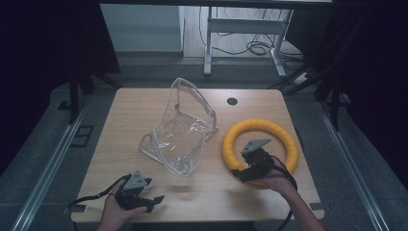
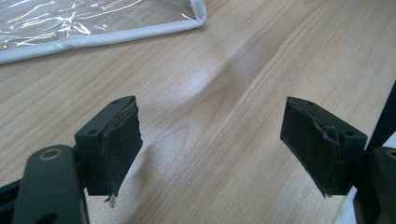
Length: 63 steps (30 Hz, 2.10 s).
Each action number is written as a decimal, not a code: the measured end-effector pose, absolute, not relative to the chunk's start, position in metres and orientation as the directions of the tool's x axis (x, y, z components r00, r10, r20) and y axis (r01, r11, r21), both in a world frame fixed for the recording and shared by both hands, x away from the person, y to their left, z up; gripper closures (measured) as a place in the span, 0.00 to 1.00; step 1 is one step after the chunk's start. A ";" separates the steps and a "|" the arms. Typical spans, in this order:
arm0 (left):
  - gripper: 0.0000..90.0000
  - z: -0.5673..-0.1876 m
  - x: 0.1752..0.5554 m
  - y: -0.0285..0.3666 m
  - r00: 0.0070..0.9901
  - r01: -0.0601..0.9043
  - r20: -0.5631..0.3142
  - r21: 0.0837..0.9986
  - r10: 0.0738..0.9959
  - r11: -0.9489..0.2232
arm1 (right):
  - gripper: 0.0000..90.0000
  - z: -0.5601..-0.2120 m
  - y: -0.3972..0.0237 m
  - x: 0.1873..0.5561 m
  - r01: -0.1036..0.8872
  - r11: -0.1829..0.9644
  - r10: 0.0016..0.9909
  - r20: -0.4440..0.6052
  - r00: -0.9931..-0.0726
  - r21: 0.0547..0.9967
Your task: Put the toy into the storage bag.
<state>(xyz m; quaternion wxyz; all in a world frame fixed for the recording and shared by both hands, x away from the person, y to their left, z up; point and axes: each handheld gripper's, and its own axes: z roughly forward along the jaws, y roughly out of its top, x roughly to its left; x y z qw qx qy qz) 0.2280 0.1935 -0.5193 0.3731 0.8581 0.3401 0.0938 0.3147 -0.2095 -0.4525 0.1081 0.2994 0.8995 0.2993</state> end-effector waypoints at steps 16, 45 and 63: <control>0.22 -0.519 0.228 0.193 0.750 0.518 -0.103 0.706 0.653 -0.484 | 0.30 -0.463 -0.222 0.318 0.502 0.770 0.559 -0.037 -0.828 0.394; 0.22 -0.522 0.229 0.192 0.754 0.517 -0.102 0.701 0.649 -0.491 | 0.50 -0.498 -0.207 0.337 0.435 0.890 0.445 -0.045 -0.895 0.139; 0.22 -0.521 0.228 0.192 0.755 0.515 -0.098 0.700 0.648 -0.494 | 0.57 -0.485 -0.209 0.348 0.422 0.892 0.428 -0.003 -0.904 0.160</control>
